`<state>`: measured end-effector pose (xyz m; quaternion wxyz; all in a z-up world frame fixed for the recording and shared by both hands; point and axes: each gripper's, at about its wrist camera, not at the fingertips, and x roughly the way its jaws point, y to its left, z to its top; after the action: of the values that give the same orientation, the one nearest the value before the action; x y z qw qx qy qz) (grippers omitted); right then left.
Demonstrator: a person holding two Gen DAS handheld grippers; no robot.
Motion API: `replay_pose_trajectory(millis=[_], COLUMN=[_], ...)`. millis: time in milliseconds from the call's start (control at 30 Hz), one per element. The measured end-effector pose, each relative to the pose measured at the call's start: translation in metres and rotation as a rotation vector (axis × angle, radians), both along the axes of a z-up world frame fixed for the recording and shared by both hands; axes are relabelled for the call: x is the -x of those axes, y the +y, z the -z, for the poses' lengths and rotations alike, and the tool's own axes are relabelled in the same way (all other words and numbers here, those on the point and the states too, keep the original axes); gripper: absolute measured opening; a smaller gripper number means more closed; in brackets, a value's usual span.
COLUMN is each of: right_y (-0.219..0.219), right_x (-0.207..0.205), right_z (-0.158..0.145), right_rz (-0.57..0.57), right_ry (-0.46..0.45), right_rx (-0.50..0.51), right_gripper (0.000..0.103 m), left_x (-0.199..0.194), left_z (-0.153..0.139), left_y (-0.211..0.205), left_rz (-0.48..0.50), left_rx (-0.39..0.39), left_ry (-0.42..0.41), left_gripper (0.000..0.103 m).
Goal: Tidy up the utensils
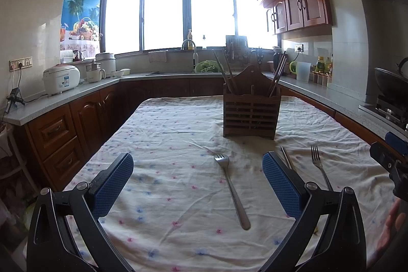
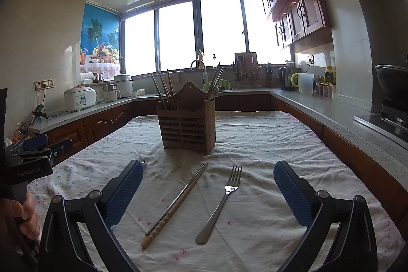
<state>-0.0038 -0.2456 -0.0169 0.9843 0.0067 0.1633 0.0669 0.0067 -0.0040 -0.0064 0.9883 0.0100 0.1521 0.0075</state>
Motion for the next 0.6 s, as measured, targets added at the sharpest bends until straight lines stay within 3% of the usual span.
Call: replay_pose_trajectory(millis=[600], right_y=[-0.0053], right_x=[-0.0057], right_z=[-0.0058], right_rz=[0.022], right_ry=[0.008], right_rx=[0.002], right_gripper=[0.103], left_x=[-0.0099], left_z=[-0.0009], left_y=[0.0016], left_rz=[0.027], left_rx=[0.02], left_ry=[0.032], left_gripper=[0.103])
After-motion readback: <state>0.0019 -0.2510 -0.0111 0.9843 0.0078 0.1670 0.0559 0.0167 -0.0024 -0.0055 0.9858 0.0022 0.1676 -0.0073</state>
